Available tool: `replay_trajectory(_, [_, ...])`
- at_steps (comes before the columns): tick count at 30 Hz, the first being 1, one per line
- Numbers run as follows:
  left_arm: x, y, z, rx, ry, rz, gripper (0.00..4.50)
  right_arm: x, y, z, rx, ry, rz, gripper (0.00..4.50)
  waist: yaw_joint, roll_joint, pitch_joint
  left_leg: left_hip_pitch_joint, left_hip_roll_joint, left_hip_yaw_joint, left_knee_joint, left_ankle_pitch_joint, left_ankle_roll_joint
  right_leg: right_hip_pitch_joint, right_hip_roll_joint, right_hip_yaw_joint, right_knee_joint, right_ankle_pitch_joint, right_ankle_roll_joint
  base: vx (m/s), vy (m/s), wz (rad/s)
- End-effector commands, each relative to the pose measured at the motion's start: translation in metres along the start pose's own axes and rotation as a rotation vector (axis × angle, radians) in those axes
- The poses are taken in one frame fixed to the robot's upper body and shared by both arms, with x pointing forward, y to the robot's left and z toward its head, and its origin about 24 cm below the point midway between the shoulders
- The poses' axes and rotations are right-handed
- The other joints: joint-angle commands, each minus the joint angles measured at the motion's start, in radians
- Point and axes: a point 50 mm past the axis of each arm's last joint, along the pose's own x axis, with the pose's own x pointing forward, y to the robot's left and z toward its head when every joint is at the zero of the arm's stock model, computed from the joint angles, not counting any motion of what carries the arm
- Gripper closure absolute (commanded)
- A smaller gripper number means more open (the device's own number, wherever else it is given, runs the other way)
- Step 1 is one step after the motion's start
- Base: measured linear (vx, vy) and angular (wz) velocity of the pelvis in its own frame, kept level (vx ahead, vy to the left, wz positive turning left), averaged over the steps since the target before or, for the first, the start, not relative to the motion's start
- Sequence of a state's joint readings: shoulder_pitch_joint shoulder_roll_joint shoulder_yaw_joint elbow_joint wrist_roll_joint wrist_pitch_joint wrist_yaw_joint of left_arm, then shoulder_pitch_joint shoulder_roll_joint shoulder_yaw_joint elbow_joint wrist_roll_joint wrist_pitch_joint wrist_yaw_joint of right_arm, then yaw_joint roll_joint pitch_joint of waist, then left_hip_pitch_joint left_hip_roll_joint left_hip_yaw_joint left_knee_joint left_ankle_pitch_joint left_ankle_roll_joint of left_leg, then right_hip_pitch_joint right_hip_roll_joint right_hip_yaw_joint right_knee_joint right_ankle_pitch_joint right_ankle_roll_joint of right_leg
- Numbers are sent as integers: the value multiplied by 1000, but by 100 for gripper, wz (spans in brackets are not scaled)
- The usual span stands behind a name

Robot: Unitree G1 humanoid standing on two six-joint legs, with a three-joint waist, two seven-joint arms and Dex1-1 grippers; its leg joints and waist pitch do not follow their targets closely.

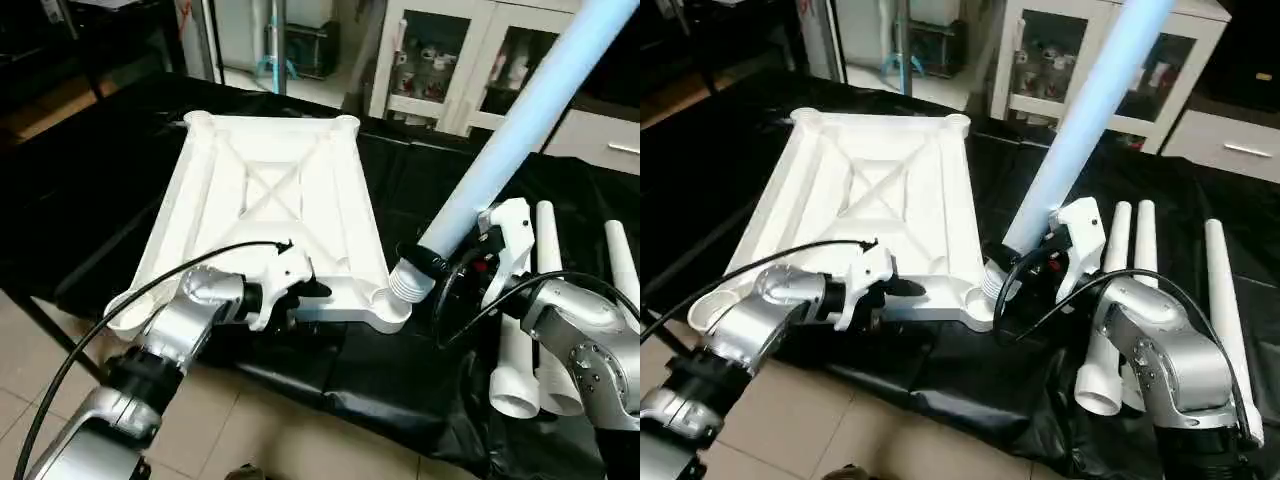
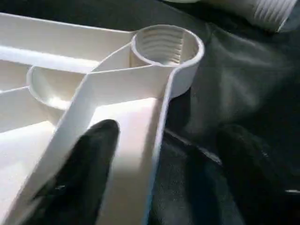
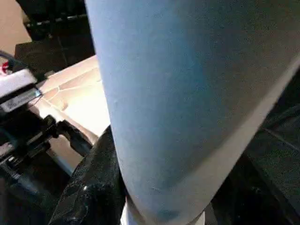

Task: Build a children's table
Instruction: Insert table leg to table base

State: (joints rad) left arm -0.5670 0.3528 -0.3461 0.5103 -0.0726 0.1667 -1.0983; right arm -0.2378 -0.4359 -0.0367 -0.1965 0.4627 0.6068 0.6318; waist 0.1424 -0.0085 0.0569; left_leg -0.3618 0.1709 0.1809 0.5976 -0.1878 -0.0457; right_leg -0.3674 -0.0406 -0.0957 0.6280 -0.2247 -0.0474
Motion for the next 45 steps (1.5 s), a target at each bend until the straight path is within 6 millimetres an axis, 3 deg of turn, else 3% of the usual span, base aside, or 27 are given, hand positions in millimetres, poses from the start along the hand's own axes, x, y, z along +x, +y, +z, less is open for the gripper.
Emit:
replay_trajectory(1, [1,4,2,5,4,7,120,0,4,8,-30,-15,18,264,-1,-5,-66,14,79,-34,-66,-110,37,41,-138,80,-86,-120,-117,0,0,0])
replay_trajectory(5, [4,7,6,-14,-26,-12,149,2,4,7,-37,-2,20,264,0,-4,-67,13,83,-35,-67,-115,31,41,-141,79,-85,-119,-122,0,0,0])
replay_trajectory(10, [7,9,0,29,71,-51,181,3,7,6,-48,17,29,264,0,0,-68,12,82,-36,-66,-108,34,42,-142,79,-84,-98,-118,0,0,0])
replay_trajectory(11, [7,9,-1,29,79,-56,206,3,7,6,-48,17,29,264,0,0,-69,12,82,-36,-66,-108,35,43,-143,79,-85,-97,-118,0,0,0])
replay_trajectory(13, [7,9,-4,34,109,-68,210,4,6,7,-49,17,28,264,-1,-6,-68,12,83,-35,-67,-112,34,43,-143,79,-84,-99,-122,0,0,0])
replay_trajectory(17, [7,10,-8,48,152,-63,252,6,4,8,-56,22,23,264,-1,-4,-66,13,83,-35,-67,-122,30,42,-144,79,-87,-131,-119,0,0,0])
replay_trajectory(20, [8,10,-9,46,179,-80,254,8,4,7,-60,26,26,264,-1,-3,-64,15,83,-35,-68,-137,25,41,-146,79,-92,-168,-116,0,0,0])
replay_trajectory(22, [10,10,-9,51,192,-85,291,9,4,7,-60,27,21,264,0,-2,-64,14,83,-35,-69,-141,22,41,-146,80,-94,-183,-113,0,0,0])
replay_trajectory(25, [12,9,-10,55,217,-86,295,10,5,7,-57,26,19,264,1,-3,-64,16,83,-36,-70,-146,19,41,-147,80,-95,-195,-110,0,0,0])
replay_trajectory(33, [14,4,-22,65,308,-98,356,9,7,3,-38,36,17,264,0,-6,-63,15,83,-34,-70,-141,27,40,-149,80,-96,-210,-106,0,0,0])
replay_trajectory(34, [15,5,-22,64,306,-93,379,9,7,3,-38,37,16,264,0,-6,-62,15,82,-34,-70,-143,27,39,-147,79,-97,-222,-102,0,0,0])
replay_trajectory(37, [17,6,-22,61,270,-56,389,9,6,0,-42,44,9,264,-1,-9,-60,18,80,-31,-71,-160,26,35,-146,78,-103,-262,-95,0,0,0])
replay_trajectory(41, [20,-1,-27,43,219,-42,423,11,5,0,-10,20,10,264,-3,-3,-58,20,83,-31,-76,-205,14,31,-149,77,-108,-317,-90,0,0,0])
replay_trajectory(43, [20,-3,-29,39,215,-45,442,11,5,-1,-7,21,13,264,-9,-11,-57,11,82,-34,-81,-208,13,37,-147,73,-106,-329,-79,0,0,0])
replay_trajectory(45, [21,-13,-32,24,177,-88,442,12,3,-4,-3,50,23,264,-13,-15,-59,13,83,-33,-81,-204,14,33,-153,74,-106,-333,-77,0,0,0])
